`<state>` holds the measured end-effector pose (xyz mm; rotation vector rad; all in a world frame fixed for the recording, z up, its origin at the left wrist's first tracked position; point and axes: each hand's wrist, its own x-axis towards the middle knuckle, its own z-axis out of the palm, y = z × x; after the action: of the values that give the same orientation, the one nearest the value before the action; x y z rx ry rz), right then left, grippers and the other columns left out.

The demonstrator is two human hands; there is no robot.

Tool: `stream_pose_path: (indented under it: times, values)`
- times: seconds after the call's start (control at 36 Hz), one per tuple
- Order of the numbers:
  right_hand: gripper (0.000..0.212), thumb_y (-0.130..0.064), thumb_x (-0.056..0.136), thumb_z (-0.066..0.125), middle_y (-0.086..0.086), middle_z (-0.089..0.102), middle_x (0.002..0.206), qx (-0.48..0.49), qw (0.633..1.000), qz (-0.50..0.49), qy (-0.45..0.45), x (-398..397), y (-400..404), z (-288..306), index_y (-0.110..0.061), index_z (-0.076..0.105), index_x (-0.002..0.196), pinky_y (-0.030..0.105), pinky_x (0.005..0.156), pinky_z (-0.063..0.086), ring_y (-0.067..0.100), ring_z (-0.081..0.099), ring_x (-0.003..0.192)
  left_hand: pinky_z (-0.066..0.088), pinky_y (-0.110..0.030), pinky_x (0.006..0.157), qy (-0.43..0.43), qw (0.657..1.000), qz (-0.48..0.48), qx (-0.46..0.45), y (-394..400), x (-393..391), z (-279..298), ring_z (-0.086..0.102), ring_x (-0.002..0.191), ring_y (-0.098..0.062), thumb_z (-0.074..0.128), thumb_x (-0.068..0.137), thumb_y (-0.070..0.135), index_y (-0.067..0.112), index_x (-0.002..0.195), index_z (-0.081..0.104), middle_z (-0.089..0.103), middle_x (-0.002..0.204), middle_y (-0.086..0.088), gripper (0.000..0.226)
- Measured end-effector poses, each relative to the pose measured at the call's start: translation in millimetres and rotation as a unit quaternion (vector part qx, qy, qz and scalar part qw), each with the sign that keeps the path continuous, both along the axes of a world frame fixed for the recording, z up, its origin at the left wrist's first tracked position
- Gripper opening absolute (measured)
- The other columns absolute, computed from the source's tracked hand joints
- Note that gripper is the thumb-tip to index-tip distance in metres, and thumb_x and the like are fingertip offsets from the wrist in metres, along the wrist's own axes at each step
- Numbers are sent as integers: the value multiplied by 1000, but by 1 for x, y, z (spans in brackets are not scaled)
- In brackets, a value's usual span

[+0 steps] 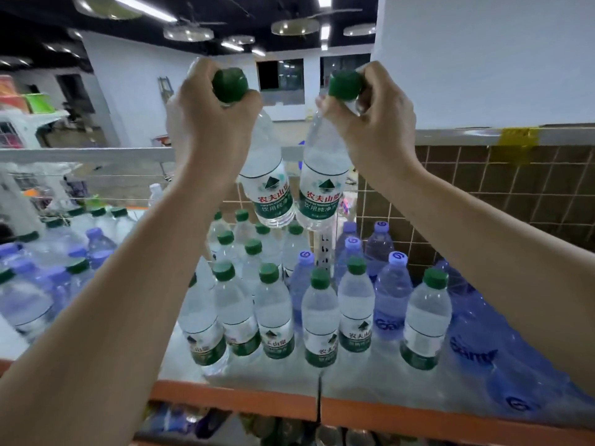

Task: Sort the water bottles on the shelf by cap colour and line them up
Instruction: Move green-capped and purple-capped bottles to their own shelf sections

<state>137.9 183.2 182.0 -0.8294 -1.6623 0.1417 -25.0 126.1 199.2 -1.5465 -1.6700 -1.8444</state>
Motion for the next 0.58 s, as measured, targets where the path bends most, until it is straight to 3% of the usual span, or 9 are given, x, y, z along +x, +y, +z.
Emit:
stream_pose_path:
  times: [0.14,0.28,0.58]
  values:
    - [24,-42,89,63,-17,42,71,10,1000,-2,0,-55,-7,2,-25,46,92,9,58,29,-3,36,62,52,-31,77,5,1000,4,-1,-4,-57,1,51,79,-8,67,80,31,26,90,50,46,74,21,20]
    - [25,-43,88,64,-17,42,69,18,999,-23,12,-117,-6,0,-31,41,85,5,56,32,-3,36,60,56,-46,70,8,1000,-18,9,-3,-122,2,53,73,-16,68,77,29,33,67,41,44,68,18,29]
    - [26,-44,90,61,-17,41,70,13,998,-53,-15,-226,9,-5,-23,45,92,10,57,28,-3,37,62,56,-52,64,-3,999,-40,-25,16,-242,-3,64,80,-32,65,67,41,31,70,46,51,69,11,22]
